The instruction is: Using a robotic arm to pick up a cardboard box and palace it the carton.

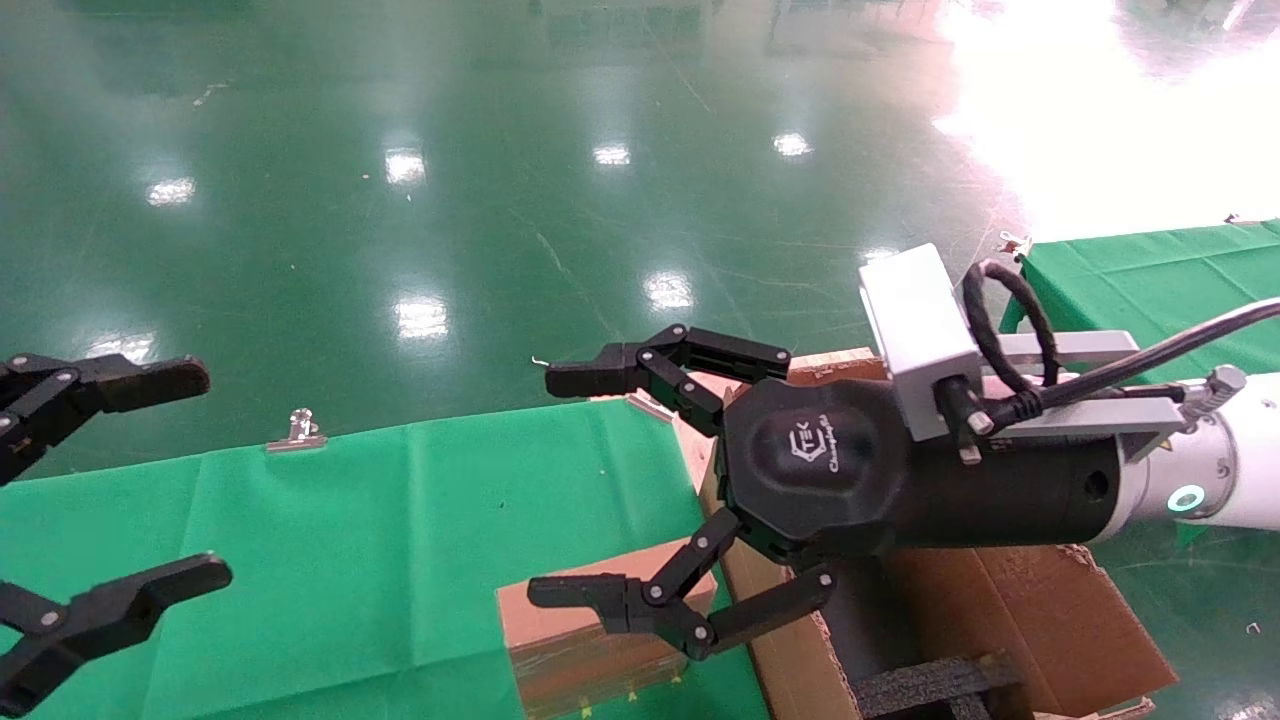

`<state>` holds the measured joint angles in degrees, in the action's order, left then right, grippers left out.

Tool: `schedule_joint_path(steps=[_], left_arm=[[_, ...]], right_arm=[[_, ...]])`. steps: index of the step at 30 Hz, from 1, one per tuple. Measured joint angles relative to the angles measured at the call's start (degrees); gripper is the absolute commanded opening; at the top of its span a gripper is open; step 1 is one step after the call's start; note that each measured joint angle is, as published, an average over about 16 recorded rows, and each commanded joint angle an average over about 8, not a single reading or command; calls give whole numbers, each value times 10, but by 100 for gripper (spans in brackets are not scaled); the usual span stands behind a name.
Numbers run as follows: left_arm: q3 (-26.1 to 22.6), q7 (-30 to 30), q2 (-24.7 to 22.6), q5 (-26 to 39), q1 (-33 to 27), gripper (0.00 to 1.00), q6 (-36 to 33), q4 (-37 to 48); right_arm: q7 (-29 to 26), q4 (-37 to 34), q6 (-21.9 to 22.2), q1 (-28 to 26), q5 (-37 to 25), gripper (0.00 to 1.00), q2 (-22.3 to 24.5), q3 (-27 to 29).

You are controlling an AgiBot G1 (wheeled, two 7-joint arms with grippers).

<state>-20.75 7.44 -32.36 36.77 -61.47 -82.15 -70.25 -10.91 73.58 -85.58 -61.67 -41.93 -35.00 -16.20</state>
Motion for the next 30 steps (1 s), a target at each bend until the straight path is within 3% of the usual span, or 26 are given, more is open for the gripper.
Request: schedule_joint_path(steps=[6,7,18,30], left_arm=[[0,0,0,0,0,4,0,0],[0,0,0,0,0,0,0,0],[0,0,0,0,0,0,0,0],[0,0,0,0,0,0,0,0]], right_arm=[[0,0,0,0,0,100,0,0],[0,0,0,0,0,100,0,0],[-13,-1,-13,-25,-49,100,-4,-27],[-51,-18,-40,-125,-223,100,-46,-131]])
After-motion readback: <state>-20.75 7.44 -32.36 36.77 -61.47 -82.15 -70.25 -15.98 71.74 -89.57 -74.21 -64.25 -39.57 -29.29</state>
